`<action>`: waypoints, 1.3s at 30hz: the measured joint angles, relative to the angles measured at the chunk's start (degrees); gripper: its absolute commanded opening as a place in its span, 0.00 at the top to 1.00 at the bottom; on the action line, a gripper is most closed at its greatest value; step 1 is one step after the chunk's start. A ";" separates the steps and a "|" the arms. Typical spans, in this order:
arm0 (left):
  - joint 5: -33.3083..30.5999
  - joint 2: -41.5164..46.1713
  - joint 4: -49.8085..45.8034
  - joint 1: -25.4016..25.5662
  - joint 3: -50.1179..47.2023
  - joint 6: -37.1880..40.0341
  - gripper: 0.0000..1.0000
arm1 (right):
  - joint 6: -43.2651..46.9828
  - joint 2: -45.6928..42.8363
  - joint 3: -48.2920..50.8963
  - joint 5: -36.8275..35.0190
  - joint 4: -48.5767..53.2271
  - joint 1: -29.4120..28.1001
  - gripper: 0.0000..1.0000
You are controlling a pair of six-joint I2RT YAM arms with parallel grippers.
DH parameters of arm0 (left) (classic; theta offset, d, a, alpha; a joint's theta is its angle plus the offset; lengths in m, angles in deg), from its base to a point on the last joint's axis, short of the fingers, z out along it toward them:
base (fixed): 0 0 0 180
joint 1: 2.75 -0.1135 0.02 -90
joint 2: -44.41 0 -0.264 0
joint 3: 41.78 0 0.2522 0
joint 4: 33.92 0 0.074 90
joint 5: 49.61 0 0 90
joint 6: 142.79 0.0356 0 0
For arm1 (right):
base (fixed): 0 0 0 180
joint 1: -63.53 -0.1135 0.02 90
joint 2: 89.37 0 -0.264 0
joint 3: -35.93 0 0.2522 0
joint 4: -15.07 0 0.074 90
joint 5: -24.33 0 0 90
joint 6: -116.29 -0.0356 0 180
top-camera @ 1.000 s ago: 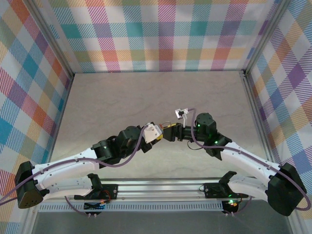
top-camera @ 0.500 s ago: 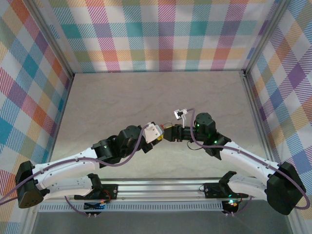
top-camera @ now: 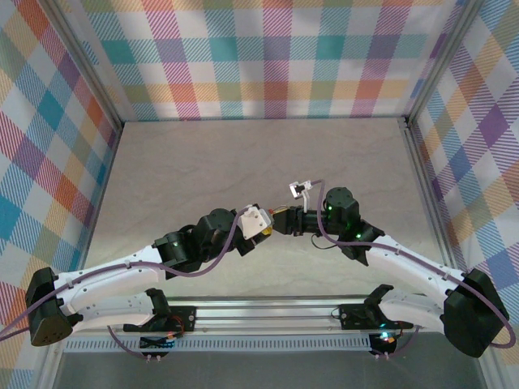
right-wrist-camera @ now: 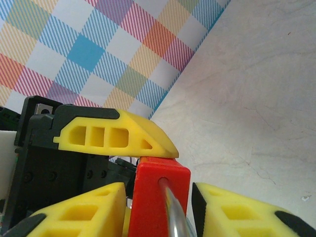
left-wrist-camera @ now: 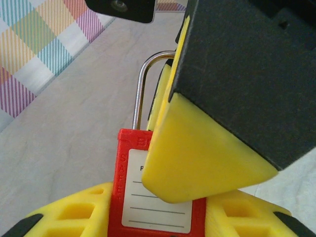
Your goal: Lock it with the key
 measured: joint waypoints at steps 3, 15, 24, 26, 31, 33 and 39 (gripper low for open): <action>0.15 -0.15 0.02 0.00 0.00 0.00 1.00 | 0.00 0.00 0.00 0.24 -0.02 0.00 0.69; -0.11 -0.37 0.02 0.00 0.00 0.24 1.00 | -1.77 0.07 0.00 0.22 0.17 0.00 1.00; -0.07 0.74 0.22 0.00 -0.61 0.11 0.81 | -1.75 0.02 0.00 -0.50 0.04 -0.02 1.00; 0.13 1.18 0.37 0.00 -0.81 -0.07 0.70 | -1.75 -0.22 0.00 -0.76 0.04 -0.13 1.00; 2.10 3.10 1.31 0.00 -1.09 -1.60 0.53 | -1.51 -2.32 0.02 -1.75 0.13 -0.61 1.00; 3.39 4.59 1.84 0.00 -1.14 -3.28 0.50 | -1.07 -3.43 0.02 -2.27 0.07 -0.66 1.00; 7.82 10.54 5.20 0.00 -1.14 -9.11 0.49 | -0.81 -5.51 2.12 -6.45 0.35 1.14 1.00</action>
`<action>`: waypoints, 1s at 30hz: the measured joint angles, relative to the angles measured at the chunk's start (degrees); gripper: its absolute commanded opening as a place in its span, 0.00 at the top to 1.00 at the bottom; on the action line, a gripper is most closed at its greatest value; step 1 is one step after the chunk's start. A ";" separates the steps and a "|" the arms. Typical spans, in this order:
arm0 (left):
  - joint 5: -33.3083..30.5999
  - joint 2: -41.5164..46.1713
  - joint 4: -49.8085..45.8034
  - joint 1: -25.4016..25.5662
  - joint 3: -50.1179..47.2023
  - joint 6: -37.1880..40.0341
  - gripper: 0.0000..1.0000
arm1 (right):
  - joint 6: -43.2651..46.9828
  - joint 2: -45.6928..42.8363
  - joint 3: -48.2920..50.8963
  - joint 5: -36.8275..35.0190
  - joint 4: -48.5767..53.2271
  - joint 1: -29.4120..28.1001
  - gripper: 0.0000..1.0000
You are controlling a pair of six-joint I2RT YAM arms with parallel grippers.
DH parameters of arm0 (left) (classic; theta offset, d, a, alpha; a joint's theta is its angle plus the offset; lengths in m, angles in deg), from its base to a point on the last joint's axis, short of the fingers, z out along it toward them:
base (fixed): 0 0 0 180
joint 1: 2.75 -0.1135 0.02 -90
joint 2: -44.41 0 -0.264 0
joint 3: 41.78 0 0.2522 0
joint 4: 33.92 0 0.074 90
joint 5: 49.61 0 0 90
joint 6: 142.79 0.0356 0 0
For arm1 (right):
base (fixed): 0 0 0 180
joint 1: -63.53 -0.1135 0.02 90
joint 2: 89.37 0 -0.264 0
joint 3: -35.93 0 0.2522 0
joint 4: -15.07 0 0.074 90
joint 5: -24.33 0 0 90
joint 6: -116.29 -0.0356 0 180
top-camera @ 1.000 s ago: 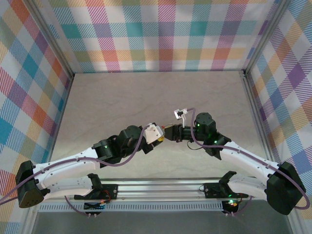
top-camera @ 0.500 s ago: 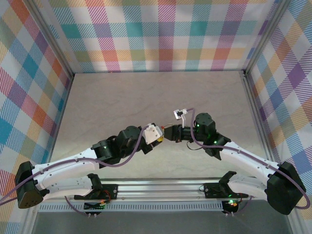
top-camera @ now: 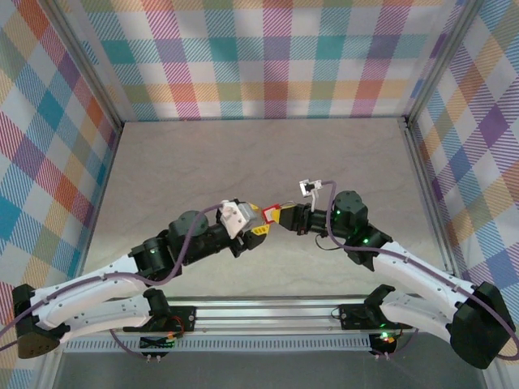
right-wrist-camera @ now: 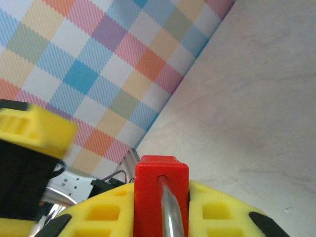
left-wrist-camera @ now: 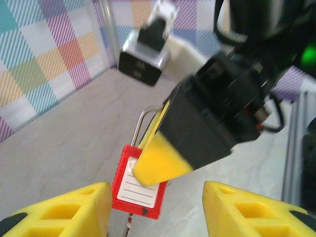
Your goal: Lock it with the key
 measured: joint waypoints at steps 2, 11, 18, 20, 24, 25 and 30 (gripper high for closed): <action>0.68 1.42 0.85 0.00 0.00 -2.14 0.46 | -0.02 -0.81 0.79 -0.46 0.15 0.81 1.00; -1.92 9.16 5.68 -0.13 -3.39 -13.68 0.40 | -3.65 -2.97 1.88 3.32 -1.66 8.52 1.00; -0.79 8.28 5.84 -3.13 -5.64 -23.89 0.31 | -10.91 1.55 2.69 9.84 -7.67 14.12 1.00; 1.29 7.67 7.30 -6.08 -6.38 -28.11 0.31 | -11.96 1.92 2.89 11.04 -8.15 14.25 1.00; 7.67 4.09 13.09 -14.32 -8.63 -39.54 0.31 | -12.90 1.84 2.95 12.76 -9.35 14.58 1.00; 9.16 2.95 15.17 -16.20 -9.57 -42.38 0.31 | -12.96 1.77 2.95 13.07 -9.53 14.60 1.00; 16.72 -4.24 25.70 -21.84 -13.66 -55.65 0.31 | -13.16 1.36 2.95 13.88 -9.99 14.91 1.00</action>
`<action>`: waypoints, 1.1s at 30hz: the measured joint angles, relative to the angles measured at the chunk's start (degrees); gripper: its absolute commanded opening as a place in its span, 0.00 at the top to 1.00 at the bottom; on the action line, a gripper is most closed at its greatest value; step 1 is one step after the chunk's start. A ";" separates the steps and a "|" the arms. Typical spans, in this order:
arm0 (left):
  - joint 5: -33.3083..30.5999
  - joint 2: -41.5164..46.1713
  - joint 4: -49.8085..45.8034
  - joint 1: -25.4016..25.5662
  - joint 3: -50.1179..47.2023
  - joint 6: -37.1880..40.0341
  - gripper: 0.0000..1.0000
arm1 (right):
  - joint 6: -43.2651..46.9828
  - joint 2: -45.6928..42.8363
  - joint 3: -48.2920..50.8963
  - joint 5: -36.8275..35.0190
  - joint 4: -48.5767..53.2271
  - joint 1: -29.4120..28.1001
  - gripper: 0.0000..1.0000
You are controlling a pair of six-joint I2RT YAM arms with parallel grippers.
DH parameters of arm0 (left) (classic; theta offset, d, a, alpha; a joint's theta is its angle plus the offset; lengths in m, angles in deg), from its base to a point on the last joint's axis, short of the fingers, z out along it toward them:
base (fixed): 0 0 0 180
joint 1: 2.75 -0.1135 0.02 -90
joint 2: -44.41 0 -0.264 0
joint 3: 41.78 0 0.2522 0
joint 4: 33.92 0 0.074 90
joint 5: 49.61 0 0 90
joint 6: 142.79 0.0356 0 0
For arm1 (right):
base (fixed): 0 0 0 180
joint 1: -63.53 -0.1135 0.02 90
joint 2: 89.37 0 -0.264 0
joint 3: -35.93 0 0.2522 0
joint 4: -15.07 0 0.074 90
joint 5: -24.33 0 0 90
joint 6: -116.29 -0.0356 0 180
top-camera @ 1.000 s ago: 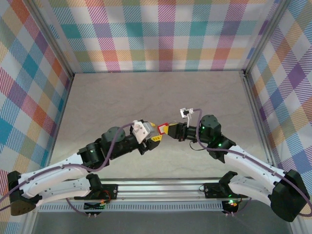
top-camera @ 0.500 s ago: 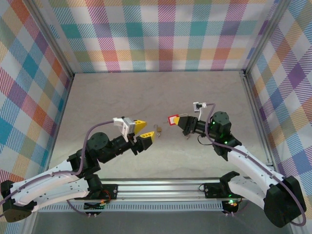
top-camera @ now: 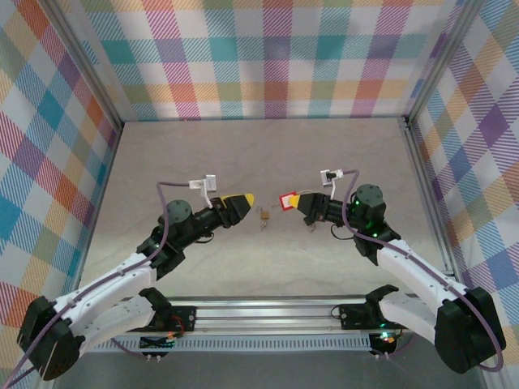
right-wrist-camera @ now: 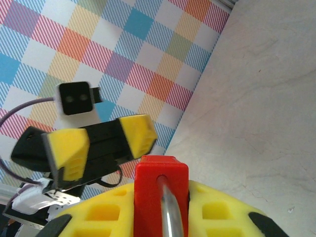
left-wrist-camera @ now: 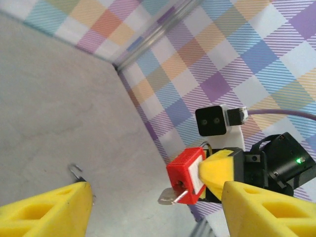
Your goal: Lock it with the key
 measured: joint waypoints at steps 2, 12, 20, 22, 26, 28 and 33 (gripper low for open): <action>2.34 -2.73 4.15 -0.55 -0.61 -4.00 0.31 | -0.15 0.00 0.00 0.11 -0.04 0.09 1.00; 10.97 -11.65 20.35 -1.22 -1.97 -16.22 0.35 | -0.85 0.00 0.00 0.22 0.00 0.15 1.00; 14.03 -14.56 23.78 -1.22 -2.10 -17.40 0.36 | -1.79 2.27 0.00 1.31 -0.22 0.46 1.00; 14.91 -15.89 24.87 -1.22 -2.10 -17.57 0.37 | -2.38 3.10 0.00 1.55 -0.24 0.46 1.00; 16.57 -19.15 26.21 -1.22 -2.10 -17.79 0.37 | -2.97 3.82 0.00 2.16 -0.31 0.46 1.00; 17.22 -20.22 26.49 -1.22 -2.10 -17.79 0.38 | -3.21 3.82 0.00 2.32 -0.55 0.46 1.00; 18.45 -21.46 26.67 -1.22 -2.05 -17.77 0.38 | -3.65 4.11 0.00 2.47 -0.70 0.46 1.00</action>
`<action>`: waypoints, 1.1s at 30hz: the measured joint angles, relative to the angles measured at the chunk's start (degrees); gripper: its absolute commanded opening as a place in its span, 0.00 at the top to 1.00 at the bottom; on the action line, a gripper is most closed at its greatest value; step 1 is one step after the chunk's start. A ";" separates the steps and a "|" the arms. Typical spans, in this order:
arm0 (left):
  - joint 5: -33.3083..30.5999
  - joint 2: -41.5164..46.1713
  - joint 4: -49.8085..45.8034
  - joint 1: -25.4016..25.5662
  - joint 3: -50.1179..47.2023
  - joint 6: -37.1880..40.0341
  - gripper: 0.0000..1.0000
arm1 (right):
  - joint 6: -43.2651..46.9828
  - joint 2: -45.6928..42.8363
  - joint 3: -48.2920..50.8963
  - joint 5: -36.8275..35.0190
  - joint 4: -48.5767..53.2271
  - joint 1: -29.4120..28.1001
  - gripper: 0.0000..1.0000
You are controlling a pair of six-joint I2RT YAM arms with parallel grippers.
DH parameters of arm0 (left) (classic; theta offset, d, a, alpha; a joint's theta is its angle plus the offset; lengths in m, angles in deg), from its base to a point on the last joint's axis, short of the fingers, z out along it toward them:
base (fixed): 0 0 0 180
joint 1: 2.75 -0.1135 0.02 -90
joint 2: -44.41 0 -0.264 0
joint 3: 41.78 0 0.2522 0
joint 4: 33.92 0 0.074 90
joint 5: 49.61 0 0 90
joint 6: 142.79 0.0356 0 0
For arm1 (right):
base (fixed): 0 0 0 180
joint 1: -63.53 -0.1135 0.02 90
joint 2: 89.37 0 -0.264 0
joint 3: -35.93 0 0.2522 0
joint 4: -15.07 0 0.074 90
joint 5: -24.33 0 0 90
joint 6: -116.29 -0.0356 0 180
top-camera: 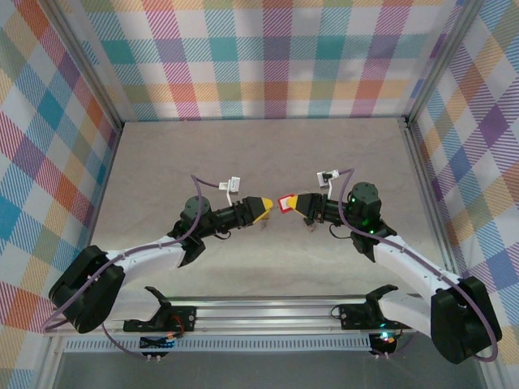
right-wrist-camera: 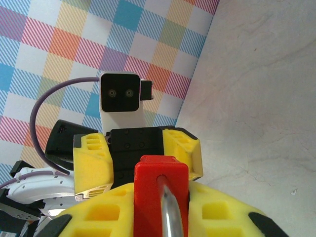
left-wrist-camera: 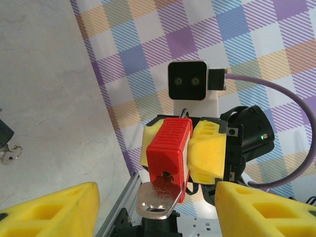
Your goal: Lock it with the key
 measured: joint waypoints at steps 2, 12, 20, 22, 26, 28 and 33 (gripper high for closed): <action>0.26 -0.15 0.20 0.00 0.02 -0.04 0.38 | -0.13 0.52 0.00 0.02 -0.02 0.00 1.00; 2.16 -2.78 6.32 0.00 0.07 -3.61 0.47 | -0.44 1.64 0.00 0.00 -0.37 0.00 1.00; 3.28 -4.17 8.57 -0.15 0.07 -4.76 0.49 | -0.66 1.66 0.00 0.00 -0.39 0.00 1.00; 3.52 -4.17 8.57 -0.17 0.07 -4.81 0.50 | -0.81 1.70 0.00 0.00 -0.37 0.00 1.00; 3.61 -4.20 8.52 -0.17 0.07 -4.96 0.51 | -1.42 2.10 -0.02 0.00 -0.37 0.00 1.00; 3.61 -4.28 8.52 -0.15 0.07 -4.96 0.51 | -1.68 2.25 -0.02 0.00 -0.39 0.00 1.00; 3.63 -5.33 8.61 -0.09 0.07 -5.22 0.55 | -2.10 2.78 -0.02 0.02 -0.37 0.00 1.00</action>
